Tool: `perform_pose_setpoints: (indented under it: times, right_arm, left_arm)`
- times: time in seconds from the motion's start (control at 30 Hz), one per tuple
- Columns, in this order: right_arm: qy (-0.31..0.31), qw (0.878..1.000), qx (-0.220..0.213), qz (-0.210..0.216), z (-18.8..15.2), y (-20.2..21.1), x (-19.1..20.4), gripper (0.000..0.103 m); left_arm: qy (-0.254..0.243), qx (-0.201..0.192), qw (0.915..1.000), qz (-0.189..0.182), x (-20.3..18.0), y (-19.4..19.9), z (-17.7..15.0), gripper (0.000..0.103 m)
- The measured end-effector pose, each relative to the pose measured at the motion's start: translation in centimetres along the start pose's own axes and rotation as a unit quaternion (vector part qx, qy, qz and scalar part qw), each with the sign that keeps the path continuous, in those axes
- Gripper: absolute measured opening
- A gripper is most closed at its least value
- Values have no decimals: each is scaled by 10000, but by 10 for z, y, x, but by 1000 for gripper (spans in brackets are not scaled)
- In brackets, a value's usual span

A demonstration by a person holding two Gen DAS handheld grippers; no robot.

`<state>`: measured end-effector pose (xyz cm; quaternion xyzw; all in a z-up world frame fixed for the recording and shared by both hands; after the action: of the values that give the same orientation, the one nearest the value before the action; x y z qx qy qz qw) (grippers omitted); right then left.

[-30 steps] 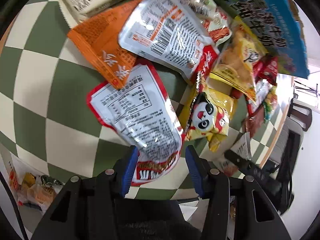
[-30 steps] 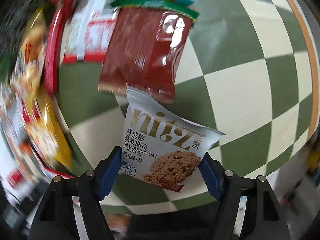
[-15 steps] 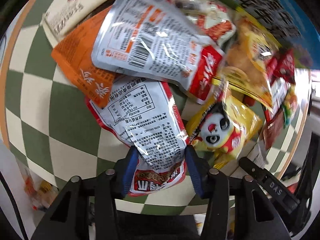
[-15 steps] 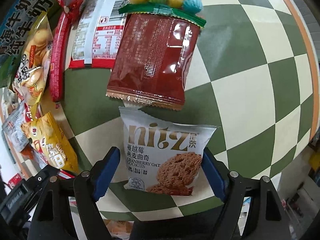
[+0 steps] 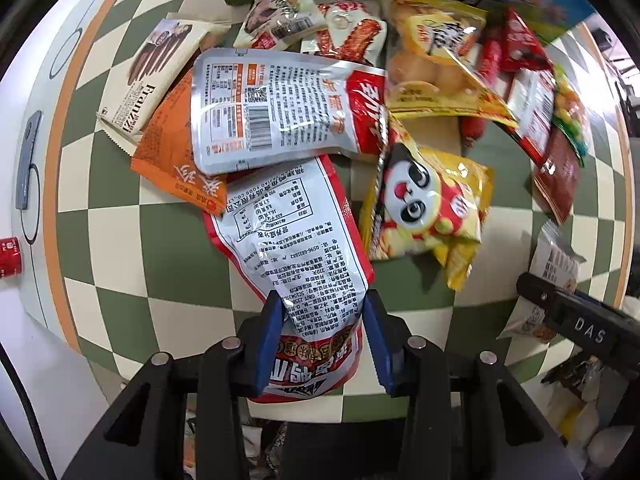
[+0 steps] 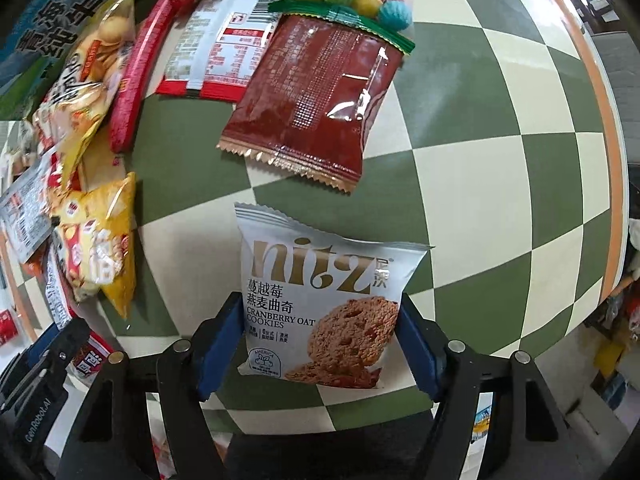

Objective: Organize snacks
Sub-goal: 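Close the left tool on the white-red packet while the right tool grasps the nitz cookie bag, then carry both packets over the cardboard box and open both tools to drop them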

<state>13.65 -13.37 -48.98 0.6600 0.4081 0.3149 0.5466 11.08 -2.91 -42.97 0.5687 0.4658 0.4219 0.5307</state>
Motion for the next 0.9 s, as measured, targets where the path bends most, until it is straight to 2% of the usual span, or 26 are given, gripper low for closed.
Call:
perform_pose_setpoints:
  times: [0.13,0.33,0.53,0.57,0.7,0.9]
  right_arm:
    - [91,9999,-97,96,2,1,8,76]
    - [251,9990,-231,277,-10,23,17,76]
    - [453,9966,-466,499,-19,54,34,76]
    - [487,9960,-512,554,-20,61,37,76]
    - [607,9916,-686,909,-24,90,48,76]
    - [794,9819,-1056,1356,-3,158,60,76]
  left_arm:
    - [-138,-179,9997,46,-17,14,-8,37]
    - [-245,-495,9985,26,-13,47,-28,37]
    - [-460,-979,9941,-34,-18,99,-36,37]
    - [-497,-1064,9931,-45,-10,106,-34,37]
    - [-629,-1420,9878,-148,-12,142,-9,37]
    - [-657,-1715,9808,-658,-27,186,53,37]
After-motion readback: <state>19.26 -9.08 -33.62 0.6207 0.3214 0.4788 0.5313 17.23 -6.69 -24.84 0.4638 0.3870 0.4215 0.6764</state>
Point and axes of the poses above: each gripper's, at about its wrist camera, not at the fingertips, and y roughly against the way its jaws point, x to its left, z to its top, the point moved 10 cm from there along -y, roughly the way its jaws point, and after that the axes turned 9 degrees about -y, right-handed, at the moved point
